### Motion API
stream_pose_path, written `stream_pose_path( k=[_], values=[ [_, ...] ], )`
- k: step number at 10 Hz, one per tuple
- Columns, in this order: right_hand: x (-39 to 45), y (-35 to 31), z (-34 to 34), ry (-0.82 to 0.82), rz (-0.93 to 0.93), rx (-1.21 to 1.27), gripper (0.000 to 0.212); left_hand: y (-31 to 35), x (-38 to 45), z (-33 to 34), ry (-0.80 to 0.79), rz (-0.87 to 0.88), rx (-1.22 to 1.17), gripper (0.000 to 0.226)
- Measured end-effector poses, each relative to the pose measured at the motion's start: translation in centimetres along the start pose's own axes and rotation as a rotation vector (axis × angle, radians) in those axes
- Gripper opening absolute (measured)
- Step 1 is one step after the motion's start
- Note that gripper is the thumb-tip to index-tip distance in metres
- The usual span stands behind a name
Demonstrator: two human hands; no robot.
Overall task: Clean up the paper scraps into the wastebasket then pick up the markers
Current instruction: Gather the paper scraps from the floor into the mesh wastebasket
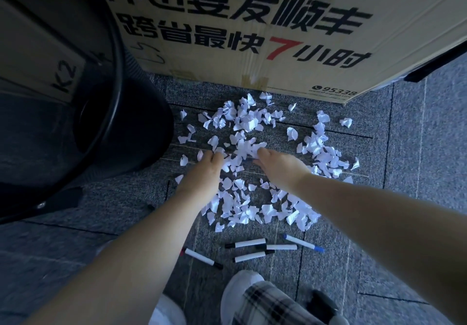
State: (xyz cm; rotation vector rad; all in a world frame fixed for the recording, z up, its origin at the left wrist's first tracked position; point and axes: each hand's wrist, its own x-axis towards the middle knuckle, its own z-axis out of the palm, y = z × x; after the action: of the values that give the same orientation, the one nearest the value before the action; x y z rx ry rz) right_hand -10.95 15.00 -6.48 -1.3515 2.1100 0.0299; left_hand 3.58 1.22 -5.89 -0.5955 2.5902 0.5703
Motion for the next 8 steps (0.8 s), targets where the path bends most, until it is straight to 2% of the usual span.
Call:
stream_pose_path(
  k=[1,3,4,5,7,8],
  values=[
    [-0.5,0.1,-2.3,0.032,0.083,0.072,0.020,0.2,-0.1,-1.9,0.051,-0.034,-0.121,0.018],
    [-1.8,-1.5,-8.3,0.109,0.166,0.247,0.019,2.2,-0.6,-7.8,0.129,-0.102,-0.254,0.005],
    [-2.8,-2.8,-11.8,0.121,0.187,0.283,0.016,4.1,-1.6,-11.4,0.152,-0.108,-0.281,0.006],
    [-4.1,-4.3,-15.3,0.177,0.179,0.269,0.026,5.8,-2.7,-15.0,0.180,-0.104,-0.300,0.013],
    [-6.7,-7.2,-22.2,0.282,0.171,0.345,0.028,7.2,-5.7,-22.5,0.328,-0.129,-0.319,0.018],
    [-7.8,-9.1,-25.5,0.335,0.127,0.367,0.023,7.1,-7.7,-27.0,0.390,-0.111,-0.296,0.018]
  ],
)
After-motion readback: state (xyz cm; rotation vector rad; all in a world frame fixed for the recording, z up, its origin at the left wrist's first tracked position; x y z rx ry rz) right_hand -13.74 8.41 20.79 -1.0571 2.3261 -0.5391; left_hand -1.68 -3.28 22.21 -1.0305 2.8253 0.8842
